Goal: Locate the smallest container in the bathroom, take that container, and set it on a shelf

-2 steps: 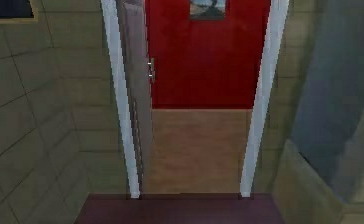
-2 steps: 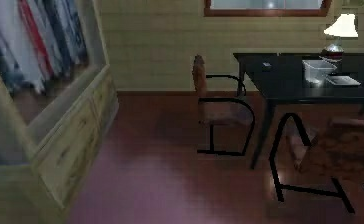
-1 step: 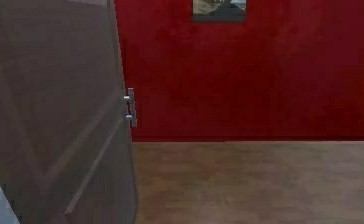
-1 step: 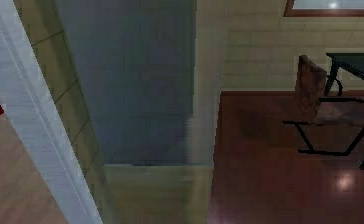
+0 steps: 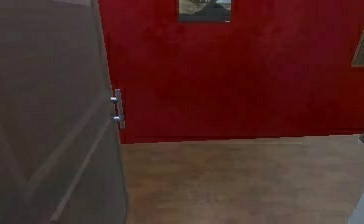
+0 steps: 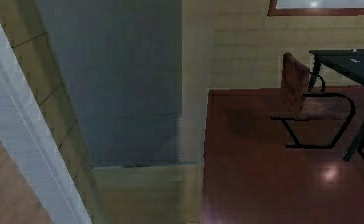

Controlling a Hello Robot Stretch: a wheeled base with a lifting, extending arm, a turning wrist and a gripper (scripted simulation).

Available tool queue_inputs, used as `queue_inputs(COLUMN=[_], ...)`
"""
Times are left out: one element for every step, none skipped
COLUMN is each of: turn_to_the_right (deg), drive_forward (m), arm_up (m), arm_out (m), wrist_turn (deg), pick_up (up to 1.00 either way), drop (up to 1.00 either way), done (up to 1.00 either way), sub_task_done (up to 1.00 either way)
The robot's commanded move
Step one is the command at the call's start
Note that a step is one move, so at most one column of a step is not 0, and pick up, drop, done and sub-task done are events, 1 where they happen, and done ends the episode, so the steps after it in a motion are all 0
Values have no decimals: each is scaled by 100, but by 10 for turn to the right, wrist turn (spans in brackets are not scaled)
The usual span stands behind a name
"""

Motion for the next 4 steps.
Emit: queue_inputs(turn_to_the_right=[0,0,-450,0], drive_forward=[100,40,0,30], arm_up=[0,0,0,0], arm_out=[0,0,0,0], wrist_turn=[0,0,0,0], pick_up=[0,0,0,0], drop=[0,0,0,0], done=[0,0,0,0], sub_task_done=[0,0,0,0])
